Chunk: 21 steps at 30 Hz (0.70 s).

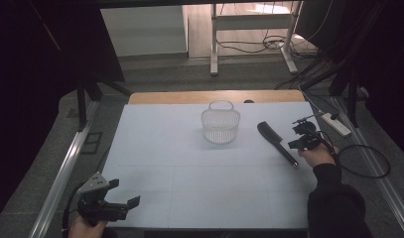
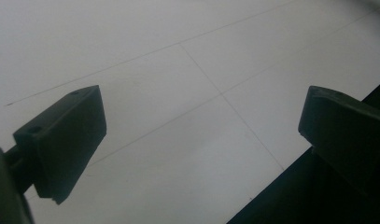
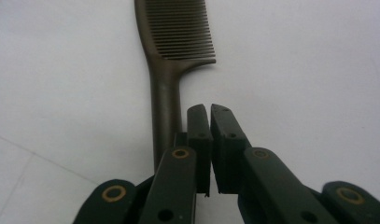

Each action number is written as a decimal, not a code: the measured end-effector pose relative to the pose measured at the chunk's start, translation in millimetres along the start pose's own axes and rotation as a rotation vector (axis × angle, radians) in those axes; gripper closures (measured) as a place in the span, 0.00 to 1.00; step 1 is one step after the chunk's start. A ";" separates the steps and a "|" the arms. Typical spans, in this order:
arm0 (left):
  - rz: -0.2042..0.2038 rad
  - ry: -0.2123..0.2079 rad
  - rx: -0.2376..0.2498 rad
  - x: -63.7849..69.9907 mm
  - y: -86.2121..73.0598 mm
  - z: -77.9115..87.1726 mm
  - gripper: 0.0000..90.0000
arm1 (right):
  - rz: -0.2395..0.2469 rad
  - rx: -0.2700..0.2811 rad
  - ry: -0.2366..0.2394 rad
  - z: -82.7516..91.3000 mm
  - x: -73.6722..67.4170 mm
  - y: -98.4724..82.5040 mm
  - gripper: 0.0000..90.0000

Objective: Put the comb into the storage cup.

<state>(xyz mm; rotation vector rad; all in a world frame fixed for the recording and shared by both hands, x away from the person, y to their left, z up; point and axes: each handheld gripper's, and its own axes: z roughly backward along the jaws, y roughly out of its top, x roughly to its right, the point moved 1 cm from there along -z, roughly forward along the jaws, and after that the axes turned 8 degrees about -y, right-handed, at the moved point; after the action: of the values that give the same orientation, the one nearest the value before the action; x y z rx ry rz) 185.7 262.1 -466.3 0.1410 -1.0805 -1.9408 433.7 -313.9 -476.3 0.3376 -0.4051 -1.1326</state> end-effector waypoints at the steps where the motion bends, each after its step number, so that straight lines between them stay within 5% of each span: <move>1: 0.000 0.000 0.000 0.0 0.0 0.0 0.02 | -0.004 0.008 0.002 2.7 0.3 -0.6 0.94; 10: -0.003 0.001 -0.002 0.2 0.3 -0.3 0.02 | 0.017 0.044 0.000 19.5 -5.2 -3.8 0.79; 21: -0.003 -0.002 -0.002 0.3 0.2 -0.3 0.02 | 0.045 0.045 -0.025 23.1 -12.0 0.3 0.49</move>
<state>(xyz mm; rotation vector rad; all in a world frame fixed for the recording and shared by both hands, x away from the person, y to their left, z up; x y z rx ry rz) 185.9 261.6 -466.3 0.1402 -1.0800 -1.9448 418.5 -304.0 -457.6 0.3520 -0.4588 -1.0860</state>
